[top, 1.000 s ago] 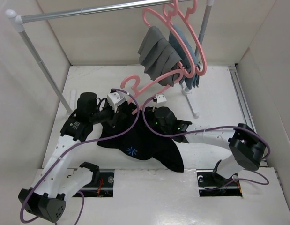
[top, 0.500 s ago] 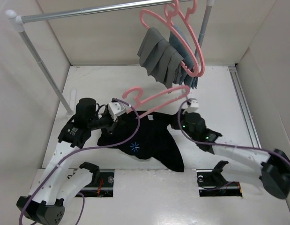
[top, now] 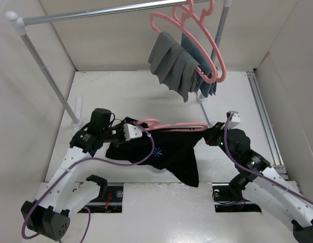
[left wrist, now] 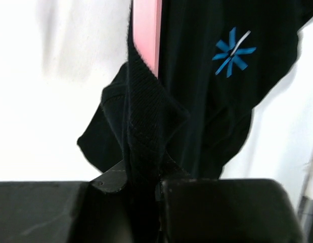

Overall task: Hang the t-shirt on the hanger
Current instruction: Place tshirt on hanger

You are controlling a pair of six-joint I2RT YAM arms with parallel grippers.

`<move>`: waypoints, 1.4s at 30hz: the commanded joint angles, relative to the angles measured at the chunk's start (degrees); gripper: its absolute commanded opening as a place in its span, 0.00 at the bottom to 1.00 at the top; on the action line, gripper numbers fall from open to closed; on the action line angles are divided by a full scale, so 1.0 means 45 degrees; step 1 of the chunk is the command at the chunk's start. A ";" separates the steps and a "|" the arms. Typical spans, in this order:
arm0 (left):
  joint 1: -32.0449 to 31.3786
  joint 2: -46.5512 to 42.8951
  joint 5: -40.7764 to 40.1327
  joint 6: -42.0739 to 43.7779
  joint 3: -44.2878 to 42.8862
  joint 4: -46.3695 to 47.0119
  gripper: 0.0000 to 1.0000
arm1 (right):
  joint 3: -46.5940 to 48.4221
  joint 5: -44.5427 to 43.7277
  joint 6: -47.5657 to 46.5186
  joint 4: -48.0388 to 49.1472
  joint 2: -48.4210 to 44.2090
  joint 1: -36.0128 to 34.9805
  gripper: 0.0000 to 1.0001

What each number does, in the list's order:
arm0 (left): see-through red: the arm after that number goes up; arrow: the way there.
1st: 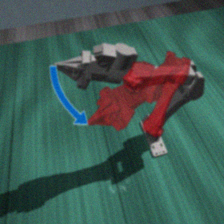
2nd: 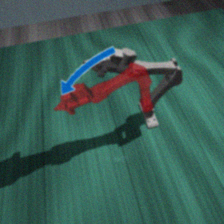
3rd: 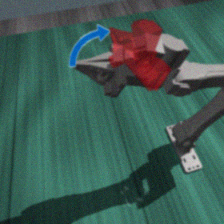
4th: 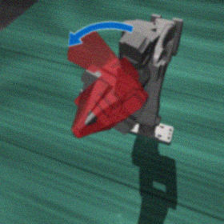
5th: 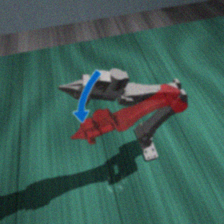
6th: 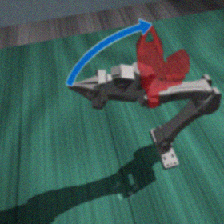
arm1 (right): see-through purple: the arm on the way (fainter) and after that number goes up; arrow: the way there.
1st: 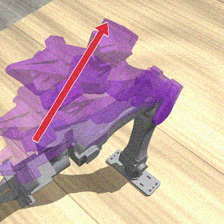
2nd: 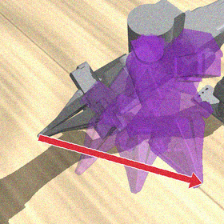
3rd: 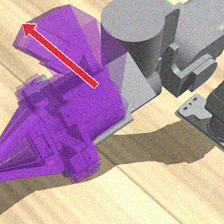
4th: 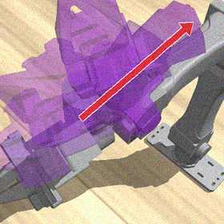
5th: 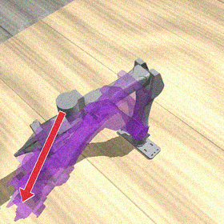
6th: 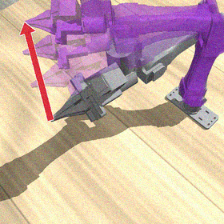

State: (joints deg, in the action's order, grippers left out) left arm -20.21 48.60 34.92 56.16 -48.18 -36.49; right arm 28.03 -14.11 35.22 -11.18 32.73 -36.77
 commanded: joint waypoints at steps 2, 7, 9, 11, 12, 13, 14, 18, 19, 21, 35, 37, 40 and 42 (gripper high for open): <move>0.0252 0.0683 -0.2815 0.1229 0.0024 -0.0055 0.00 | 0.1288 -0.1982 -0.1907 -0.2709 -0.0184 0.0692 0.00; -0.0331 0.1095 -0.4591 0.2070 0.0024 0.0275 0.00 | 0.3221 -0.1144 -0.4188 -0.3257 0.1102 0.0692 0.00; -0.0704 0.1367 -0.5647 0.2537 0.0257 0.0549 0.00 | 0.3904 -0.0889 -0.4778 -0.4053 0.1960 0.0576 0.00; -0.0842 0.1542 -0.5980 0.2985 0.0258 0.0550 0.00 | 0.4900 -0.1043 -0.5345 -0.4681 0.3114 0.0400 0.00; -0.0842 0.1660 -0.6156 0.3124 0.0258 0.0550 0.00 | 0.5155 -0.1218 -0.5501 -0.4819 0.3368 0.0263 0.00; -0.0842 0.1661 -0.6158 0.3260 0.0142 0.0550 0.00 | 0.5660 -0.1356 -0.5619 -0.5052 0.3796 -0.0067 0.00; -0.0842 0.1661 -0.6351 0.3436 0.0141 0.0550 0.00 | 0.5917 -0.1512 -0.5756 -0.5190 0.4013 -0.0244 0.00; -0.1232 0.1661 -0.6687 0.4180 0.0258 0.0357 0.00 | 0.7284 -0.2449 -0.6029 -0.6245 0.5477 -0.1084 0.00; -0.1232 0.1777 -0.6414 0.4335 -0.0051 0.0220 0.00 | 0.7480 -0.2586 -0.6030 -0.6246 0.5770 -0.1279 0.00; -0.1465 0.1933 -0.5809 0.4181 -0.0443 -0.0054 0.00 | 0.7949 -0.2587 -0.6380 -0.6246 0.6630 -0.1865 0.00; -0.1546 0.2267 -0.5079 0.3766 -0.0643 -0.0797 0.00 | 0.6525 -0.0577 -0.6480 -0.5541 0.5776 -0.1011 0.00; -0.1002 0.2267 -0.5804 0.4740 0.0080 -0.0797 0.00 | 0.6368 -0.0576 -0.6615 -0.6222 0.5268 0.0059 0.00; -0.0666 0.2383 -0.6098 0.5272 0.0549 -0.0797 0.00 | 0.6368 -0.0576 -0.7064 -0.6850 0.4583 0.1137 0.00; -0.0549 0.2384 -0.6099 0.5274 0.0551 -0.0797 0.00 | 0.6621 -0.0576 -0.7453 -0.7260 0.4426 0.1939 0.00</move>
State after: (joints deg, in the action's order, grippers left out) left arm -25.32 59.90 15.53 74.87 -46.63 -35.42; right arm 56.40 -10.17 6.28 -39.07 54.43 -33.91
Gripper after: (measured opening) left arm 0.057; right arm 0.038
